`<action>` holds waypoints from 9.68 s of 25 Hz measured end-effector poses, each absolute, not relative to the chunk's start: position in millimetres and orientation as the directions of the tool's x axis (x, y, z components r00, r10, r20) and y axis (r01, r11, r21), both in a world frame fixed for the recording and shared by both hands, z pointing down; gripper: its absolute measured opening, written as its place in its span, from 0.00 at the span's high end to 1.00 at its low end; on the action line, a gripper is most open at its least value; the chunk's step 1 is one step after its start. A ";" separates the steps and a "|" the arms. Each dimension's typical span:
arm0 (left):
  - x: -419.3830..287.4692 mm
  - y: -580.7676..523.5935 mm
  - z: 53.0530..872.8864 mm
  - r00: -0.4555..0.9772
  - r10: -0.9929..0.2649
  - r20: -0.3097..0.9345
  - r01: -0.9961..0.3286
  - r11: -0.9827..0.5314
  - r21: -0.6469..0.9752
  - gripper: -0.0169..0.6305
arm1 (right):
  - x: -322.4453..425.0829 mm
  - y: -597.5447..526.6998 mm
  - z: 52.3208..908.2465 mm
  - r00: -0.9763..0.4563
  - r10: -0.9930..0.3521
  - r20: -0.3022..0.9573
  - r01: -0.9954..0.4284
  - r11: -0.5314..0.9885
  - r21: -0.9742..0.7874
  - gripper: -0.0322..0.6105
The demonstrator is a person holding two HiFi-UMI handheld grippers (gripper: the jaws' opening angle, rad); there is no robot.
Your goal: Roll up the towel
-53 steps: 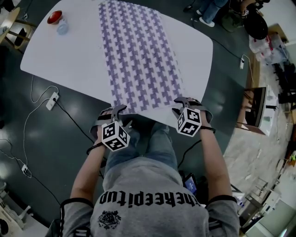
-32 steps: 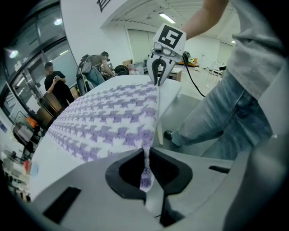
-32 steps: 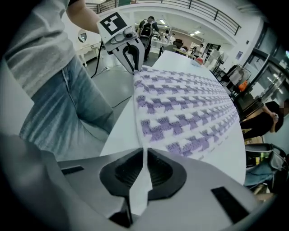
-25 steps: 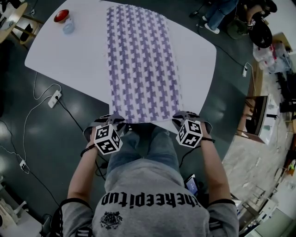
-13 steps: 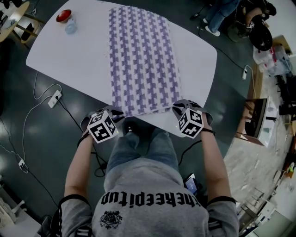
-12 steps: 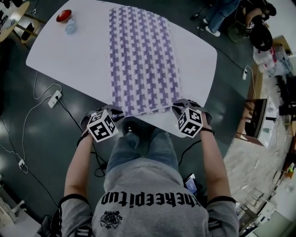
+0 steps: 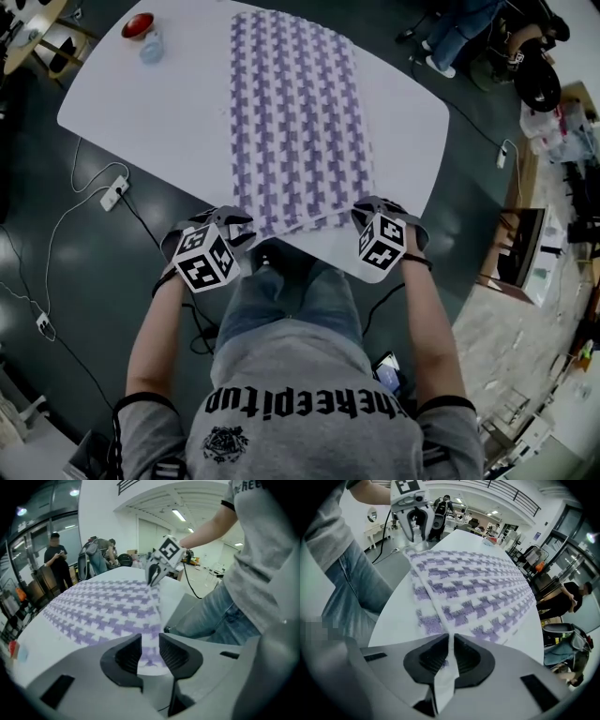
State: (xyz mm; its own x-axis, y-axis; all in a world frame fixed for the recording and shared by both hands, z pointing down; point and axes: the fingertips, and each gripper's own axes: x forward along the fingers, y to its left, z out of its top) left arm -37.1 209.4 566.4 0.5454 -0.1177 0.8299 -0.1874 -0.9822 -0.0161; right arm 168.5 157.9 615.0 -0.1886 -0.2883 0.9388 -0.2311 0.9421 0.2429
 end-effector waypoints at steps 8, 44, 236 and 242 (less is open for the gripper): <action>-34.8 245.3 616.5 0.372 -0.217 0.902 -0.121 -0.975 -0.185 0.66 | 169.2 158.0 617.2 -0.190 -0.284 0.940 -0.230 0.944 0.238 0.90; -108.7 163.3 589.0 0.446 -0.371 0.815 -0.694 -0.718 0.053 0.72 | 160.8 138.5 608.0 -0.204 -0.389 0.898 -0.366 0.881 0.299 0.90; -43.1 76.5 628.1 0.299 -0.226 0.927 -0.119 -0.973 -0.199 0.66 | 174.6 50.2 582.6 -0.301 -0.287 0.909 -0.309 0.931 0.192 0.76; -41.5 82.6 622.3 0.291 -0.216 0.932 -0.101 -0.976 -0.195 0.76 | 176.2 69.9 609.8 -0.180 -0.338 0.924 -0.084 0.941 0.328 0.66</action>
State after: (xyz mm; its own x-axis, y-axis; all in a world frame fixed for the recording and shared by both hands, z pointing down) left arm -41.5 82.6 622.3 0.2909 -0.2159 0.9321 -0.1007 -0.9757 -0.1945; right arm 176.2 69.9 609.8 -0.1795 -0.3382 0.9238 -0.0843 0.9409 0.3281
